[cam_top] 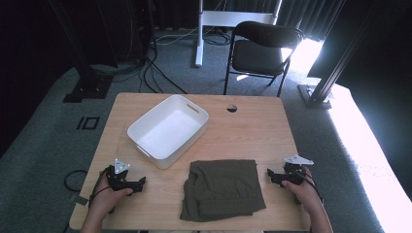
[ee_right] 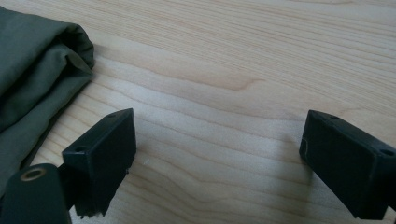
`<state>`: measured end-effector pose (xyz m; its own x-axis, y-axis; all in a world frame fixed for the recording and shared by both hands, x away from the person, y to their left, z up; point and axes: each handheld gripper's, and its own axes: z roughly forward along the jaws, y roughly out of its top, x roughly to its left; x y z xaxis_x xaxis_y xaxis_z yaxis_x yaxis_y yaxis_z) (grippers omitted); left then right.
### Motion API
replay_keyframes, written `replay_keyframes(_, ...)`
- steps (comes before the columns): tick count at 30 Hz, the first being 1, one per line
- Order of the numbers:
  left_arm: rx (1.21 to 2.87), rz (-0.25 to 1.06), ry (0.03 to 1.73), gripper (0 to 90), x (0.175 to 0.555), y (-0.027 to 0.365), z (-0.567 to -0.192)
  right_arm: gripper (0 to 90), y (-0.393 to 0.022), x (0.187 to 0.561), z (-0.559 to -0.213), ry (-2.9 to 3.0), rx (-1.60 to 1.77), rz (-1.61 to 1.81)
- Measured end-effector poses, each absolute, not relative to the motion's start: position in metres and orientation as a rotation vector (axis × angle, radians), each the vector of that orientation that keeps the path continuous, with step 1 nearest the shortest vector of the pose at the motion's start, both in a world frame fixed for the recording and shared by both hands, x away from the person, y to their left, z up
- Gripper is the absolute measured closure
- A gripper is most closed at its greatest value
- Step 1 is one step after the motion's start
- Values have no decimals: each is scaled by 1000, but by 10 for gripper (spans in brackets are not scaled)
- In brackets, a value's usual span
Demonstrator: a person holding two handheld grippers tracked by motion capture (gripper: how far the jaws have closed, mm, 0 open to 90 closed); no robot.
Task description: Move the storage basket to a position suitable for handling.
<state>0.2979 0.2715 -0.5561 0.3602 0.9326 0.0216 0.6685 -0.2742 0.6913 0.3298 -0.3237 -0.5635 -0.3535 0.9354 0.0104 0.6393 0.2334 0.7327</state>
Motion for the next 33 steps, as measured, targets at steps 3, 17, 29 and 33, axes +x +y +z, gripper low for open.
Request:
replay_keyframes(3,2040,579,1375,9,298,272,-556,108,-324,330,-563,2081,1440,916)
replay_keyframes(17,2054,604,1384,9,300,270,-552,109,-315,353,-556,2078,1430,953)
replay_keyframes(29,2018,606,1384,9,302,270,-543,110,-288,391,-537,2071,1384,999)
replay_keyframes(33,2006,606,1386,9,304,269,-541,110,-278,403,-529,2077,1352,1012)
